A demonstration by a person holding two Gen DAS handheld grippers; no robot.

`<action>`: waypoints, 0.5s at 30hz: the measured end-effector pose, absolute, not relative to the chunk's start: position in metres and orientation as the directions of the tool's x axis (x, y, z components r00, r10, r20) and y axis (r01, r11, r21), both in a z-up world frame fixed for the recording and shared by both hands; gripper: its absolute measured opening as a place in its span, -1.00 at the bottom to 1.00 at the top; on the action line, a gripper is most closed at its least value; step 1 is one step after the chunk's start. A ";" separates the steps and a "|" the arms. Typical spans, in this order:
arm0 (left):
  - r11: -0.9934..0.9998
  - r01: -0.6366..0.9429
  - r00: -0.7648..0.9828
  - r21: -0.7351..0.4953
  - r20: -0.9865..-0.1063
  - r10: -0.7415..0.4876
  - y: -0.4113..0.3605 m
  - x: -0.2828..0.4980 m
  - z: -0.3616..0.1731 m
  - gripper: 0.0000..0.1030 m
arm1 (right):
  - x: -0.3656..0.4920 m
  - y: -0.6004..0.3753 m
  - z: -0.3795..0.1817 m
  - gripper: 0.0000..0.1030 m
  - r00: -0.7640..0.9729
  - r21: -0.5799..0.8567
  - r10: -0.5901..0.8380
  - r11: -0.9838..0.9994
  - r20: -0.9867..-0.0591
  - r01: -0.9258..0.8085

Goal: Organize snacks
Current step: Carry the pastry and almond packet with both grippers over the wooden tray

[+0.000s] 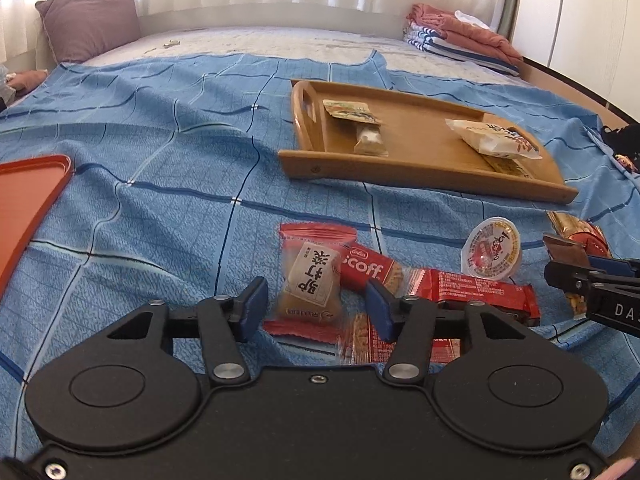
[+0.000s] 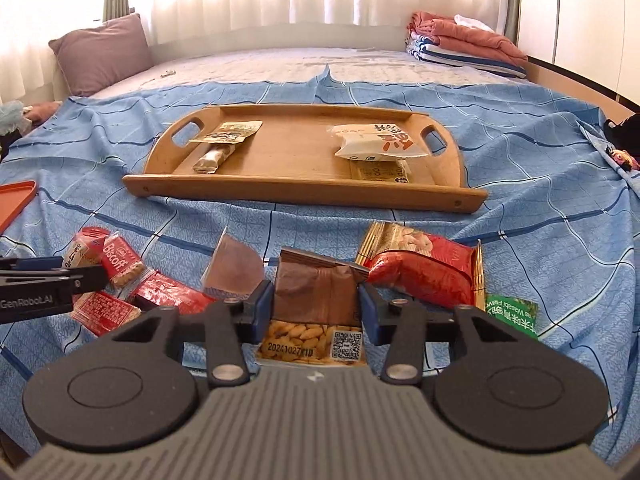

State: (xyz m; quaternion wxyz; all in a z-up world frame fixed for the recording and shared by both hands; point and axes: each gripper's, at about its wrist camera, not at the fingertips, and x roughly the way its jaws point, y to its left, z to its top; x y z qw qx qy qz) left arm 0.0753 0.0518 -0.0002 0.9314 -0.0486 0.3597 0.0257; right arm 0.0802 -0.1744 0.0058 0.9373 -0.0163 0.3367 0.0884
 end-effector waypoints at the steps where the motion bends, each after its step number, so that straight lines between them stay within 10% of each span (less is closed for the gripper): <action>1: 0.994 -0.098 0.741 -0.059 -0.671 0.033 0.052 0.076 0.000 -0.38 | 0.079 -0.174 0.006 -0.02 0.760 0.024 0.153 0.984 -0.632 -0.178; 15: 0.997 -0.031 0.799 -0.066 -0.601 -0.015 0.039 0.074 0.046 -0.49 | 0.083 -0.180 0.037 -0.02 0.802 0.045 0.184 0.980 -0.569 -0.192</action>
